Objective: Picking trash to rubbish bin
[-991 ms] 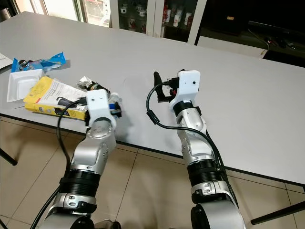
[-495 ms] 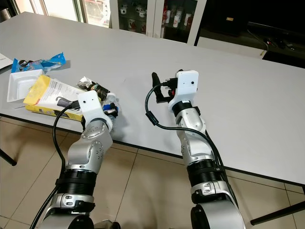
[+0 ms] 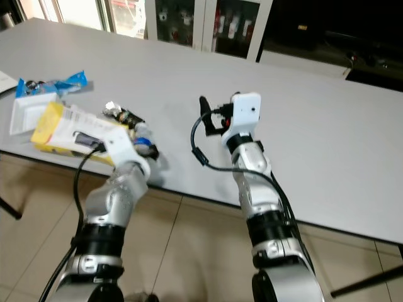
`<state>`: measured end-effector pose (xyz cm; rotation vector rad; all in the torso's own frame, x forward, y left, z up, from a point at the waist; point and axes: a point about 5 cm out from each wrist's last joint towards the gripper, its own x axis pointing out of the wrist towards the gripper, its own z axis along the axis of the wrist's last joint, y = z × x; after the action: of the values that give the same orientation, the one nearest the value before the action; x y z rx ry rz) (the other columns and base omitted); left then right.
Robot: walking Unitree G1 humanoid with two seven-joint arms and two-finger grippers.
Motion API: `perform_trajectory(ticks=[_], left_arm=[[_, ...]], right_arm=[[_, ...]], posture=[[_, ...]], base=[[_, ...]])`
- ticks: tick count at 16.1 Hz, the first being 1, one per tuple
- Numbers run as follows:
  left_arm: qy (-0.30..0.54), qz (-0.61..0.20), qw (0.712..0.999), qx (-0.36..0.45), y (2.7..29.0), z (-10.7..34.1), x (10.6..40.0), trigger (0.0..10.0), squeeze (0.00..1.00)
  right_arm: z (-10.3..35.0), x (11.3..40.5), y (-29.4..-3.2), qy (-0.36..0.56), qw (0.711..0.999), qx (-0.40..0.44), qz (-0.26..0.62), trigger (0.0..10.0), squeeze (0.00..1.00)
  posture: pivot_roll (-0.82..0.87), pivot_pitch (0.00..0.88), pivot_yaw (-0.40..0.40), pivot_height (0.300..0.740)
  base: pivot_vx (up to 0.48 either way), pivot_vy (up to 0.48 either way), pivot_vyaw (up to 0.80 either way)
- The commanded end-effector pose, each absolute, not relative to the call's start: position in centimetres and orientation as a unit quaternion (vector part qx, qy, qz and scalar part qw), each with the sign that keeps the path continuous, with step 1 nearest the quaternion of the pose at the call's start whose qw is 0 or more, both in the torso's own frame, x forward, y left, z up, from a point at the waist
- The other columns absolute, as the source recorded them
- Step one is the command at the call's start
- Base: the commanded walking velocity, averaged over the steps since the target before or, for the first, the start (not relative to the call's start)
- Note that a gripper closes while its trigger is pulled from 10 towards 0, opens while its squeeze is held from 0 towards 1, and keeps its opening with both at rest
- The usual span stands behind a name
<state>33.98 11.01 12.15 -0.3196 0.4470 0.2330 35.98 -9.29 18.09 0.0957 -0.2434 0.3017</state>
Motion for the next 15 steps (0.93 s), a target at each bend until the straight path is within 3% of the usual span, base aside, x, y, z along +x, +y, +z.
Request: perform_trajectory(ticks=[1,4,5,6,9,12,15], left_arm=[[0.293,0.04,0.936,-0.192,5.3,10.8,32.8,10.0,0.0],[0.309,0.047,0.926,-0.213,5.5,10.5,32.8,10.0,0.0],[0.303,0.047,0.928,-0.21,5.6,10.6,32.9,4.2,0.0],[0.294,0.049,0.933,-0.201,5.7,10.9,33.0,0.0,0.0],[0.267,0.049,0.942,-0.197,5.8,11.5,33.3,0.0,0.0],[0.214,0.032,0.967,-0.135,5.8,12.8,33.7,0.0,0.0],[0.192,0.026,0.974,-0.117,5.6,13.4,33.8,0.0,0.0]], right_arm=[[18.3,36.0,-9.6,-0.121,0.98,0.046,0.149,10.0,0.0],[18.3,36.0,-9.6,-0.122,0.98,0.047,0.148,10.0,0.0],[18.3,36.0,-9.6,-0.122,0.98,0.048,0.147,10.0,0.0],[18.3,36.0,-9.6,-0.121,0.981,0.048,0.147,10.0,0.0],[18.3,36.0,-9.5,-0.121,0.98,0.048,0.147,10.0,0.0],[18.2,36.0,-9.5,-0.121,0.981,0.049,0.146,10.0,0.0],[18.2,36.0,-9.5,-0.12,0.981,0.048,0.146,10.0,0.0]], posture=[[-0.03,0.043,-0.109,0.74],[-0.03,0.044,-0.105,0.74],[-0.03,0.043,-0.105,0.74],[-0.03,0.043,-0.104,0.74],[-0.03,0.043,-0.103,0.74],[-0.03,0.04,-0.102,0.74],[-0.03,0.041,-0.103,0.74]], base=[[0.0,0.0,0.0],[0.0,0.0,0.0],[0.0,0.0,0.0],[0.0,0.0,0.0],[0.0,0.0,0.0],[0.0,0.0,0.0],[0.0,0.0,0.0]])
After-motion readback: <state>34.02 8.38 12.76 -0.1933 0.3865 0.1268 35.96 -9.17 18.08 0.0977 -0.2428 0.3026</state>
